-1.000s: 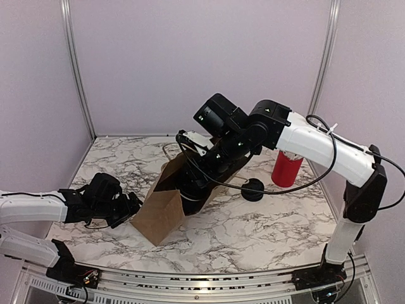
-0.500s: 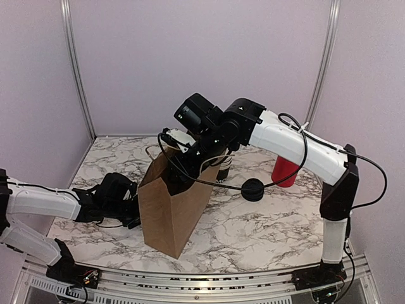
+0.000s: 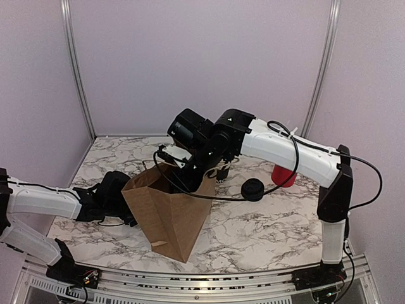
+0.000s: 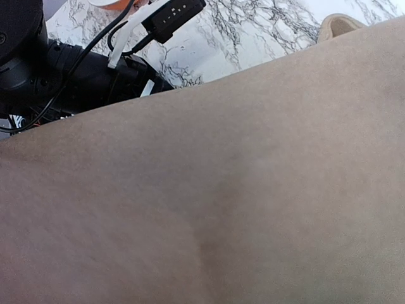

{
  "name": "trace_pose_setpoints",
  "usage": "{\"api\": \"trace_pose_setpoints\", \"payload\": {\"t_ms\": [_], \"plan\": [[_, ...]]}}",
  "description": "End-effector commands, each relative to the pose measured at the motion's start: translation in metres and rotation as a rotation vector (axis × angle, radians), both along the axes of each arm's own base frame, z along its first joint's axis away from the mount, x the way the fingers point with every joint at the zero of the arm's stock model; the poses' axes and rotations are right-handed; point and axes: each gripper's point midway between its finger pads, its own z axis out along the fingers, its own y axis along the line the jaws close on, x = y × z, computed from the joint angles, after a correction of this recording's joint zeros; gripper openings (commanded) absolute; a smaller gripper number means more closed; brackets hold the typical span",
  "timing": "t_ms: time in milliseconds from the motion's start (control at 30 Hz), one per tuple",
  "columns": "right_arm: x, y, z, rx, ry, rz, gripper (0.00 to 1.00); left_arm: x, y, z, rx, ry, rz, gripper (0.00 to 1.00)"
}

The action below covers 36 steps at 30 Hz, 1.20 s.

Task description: Pack the takeout coffee

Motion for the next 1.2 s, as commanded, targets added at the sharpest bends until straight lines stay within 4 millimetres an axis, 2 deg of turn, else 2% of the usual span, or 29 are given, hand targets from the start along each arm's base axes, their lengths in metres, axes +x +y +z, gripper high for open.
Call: {"api": "trace_pose_setpoints", "payload": {"t_ms": [0, 133, 267, 400, 533, 600, 667, 767, 933, 1067, 1167], "plan": [[-0.023, -0.001, -0.062, -0.163, 0.066, 0.069, 0.54, 0.006, -0.002, 0.01, 0.001, -0.041, -0.002, 0.82], [-0.028, -0.01, -0.093, -0.246, 0.076, 0.066, 0.54, 0.009, -0.001, 0.017, 0.008, -0.065, 0.001, 0.82], [-0.036, -0.012, -0.115, -0.237, 0.111, 0.065, 0.55, 0.009, 0.003, 0.022, 0.029, -0.079, 0.007, 0.82], [-0.038, -0.003, -0.13, -0.22, 0.122, 0.073, 0.63, 0.012, 0.002, 0.028, 0.028, -0.092, 0.007, 0.82], [-0.041, 0.002, -0.144, -0.237, 0.124, 0.088, 0.65, 0.013, 0.001, 0.032, 0.027, -0.102, 0.002, 0.82], [-0.039, 0.001, -0.144, -0.258, 0.101, 0.084, 0.68, 0.013, 0.002, 0.033, 0.033, -0.105, 0.001, 0.82], [-0.032, 0.0, -0.136, -0.261, 0.066, 0.069, 0.74, 0.013, 0.004, 0.035, 0.036, -0.11, 0.004, 0.82], [-0.022, 0.003, -0.113, -0.238, 0.005, 0.057, 0.82, 0.013, 0.005, 0.036, 0.041, -0.116, 0.009, 0.82], [-0.007, 0.01, -0.061, -0.183, -0.085, 0.029, 0.98, 0.015, 0.005, 0.04, 0.049, -0.126, 0.008, 0.82], [0.001, 0.01, -0.02, -0.147, -0.146, 0.006, 1.0, 0.016, 0.004, 0.04, 0.048, -0.126, 0.004, 0.82], [0.003, 0.006, 0.001, -0.127, -0.169, -0.004, 1.0, 0.016, 0.003, 0.039, 0.05, -0.124, 0.003, 0.82]]}}
